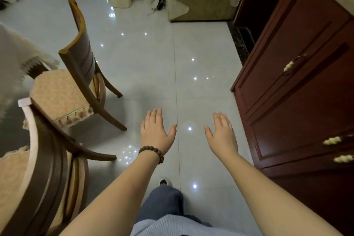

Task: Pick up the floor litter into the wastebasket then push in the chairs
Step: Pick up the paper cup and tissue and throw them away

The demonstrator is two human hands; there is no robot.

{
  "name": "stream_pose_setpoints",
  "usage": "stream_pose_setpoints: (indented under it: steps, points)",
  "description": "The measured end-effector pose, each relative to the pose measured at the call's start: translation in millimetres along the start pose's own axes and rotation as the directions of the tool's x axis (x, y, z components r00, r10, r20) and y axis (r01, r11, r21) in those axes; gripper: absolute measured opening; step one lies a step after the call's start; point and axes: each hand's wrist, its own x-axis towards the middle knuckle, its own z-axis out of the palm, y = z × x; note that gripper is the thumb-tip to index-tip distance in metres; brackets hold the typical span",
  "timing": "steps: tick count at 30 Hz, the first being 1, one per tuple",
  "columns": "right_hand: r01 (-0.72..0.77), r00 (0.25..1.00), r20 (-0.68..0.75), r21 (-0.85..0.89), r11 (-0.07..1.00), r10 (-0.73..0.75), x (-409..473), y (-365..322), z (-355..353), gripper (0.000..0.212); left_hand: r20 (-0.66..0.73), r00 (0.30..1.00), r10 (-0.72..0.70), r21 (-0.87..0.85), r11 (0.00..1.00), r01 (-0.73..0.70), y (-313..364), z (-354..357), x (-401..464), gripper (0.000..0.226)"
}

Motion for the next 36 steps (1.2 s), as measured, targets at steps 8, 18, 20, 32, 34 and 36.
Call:
stream_pose_setpoints:
  steps: [8, 18, 20, 32, 34, 36]
  points:
    - [0.095, 0.994, 0.060, -0.024, 0.995, -0.094, 201, -34, 23, 0.058, -0.034, 0.997, -0.072, -0.026, 0.997, 0.071, 11, 5, 189, 0.074]
    - [0.270, 0.959, 0.104, -0.041, 0.962, -0.265, 485, -177, 20, 0.058, -0.145, 0.967, -0.211, -0.083, 0.976, 0.201, 11, -65, 460, 0.074]
    - [0.301, 0.949, 0.114, -0.034, 0.953, -0.295, 527, -195, 22, 0.058, -0.158, 0.959, -0.234, -0.086, 0.971, 0.222, 9, -74, 501, 0.074]
    - [0.476, 0.851, 0.254, 0.002, 0.880, -0.460, 843, -282, 72, 0.057, -0.206, 0.851, -0.483, -0.123, 0.876, 0.467, -25, -91, 779, 0.074]
    - [0.523, 0.817, 0.291, -0.012, 0.852, -0.497, 902, -305, 76, 0.057, -0.223, 0.808, -0.545, -0.147, 0.838, 0.525, -27, -102, 828, 0.074]
    - [0.560, 0.791, 0.316, -0.032, 0.828, -0.523, 954, -330, 77, 0.057, -0.247, 0.764, -0.596, -0.188, 0.803, 0.565, -30, -115, 869, 0.074]
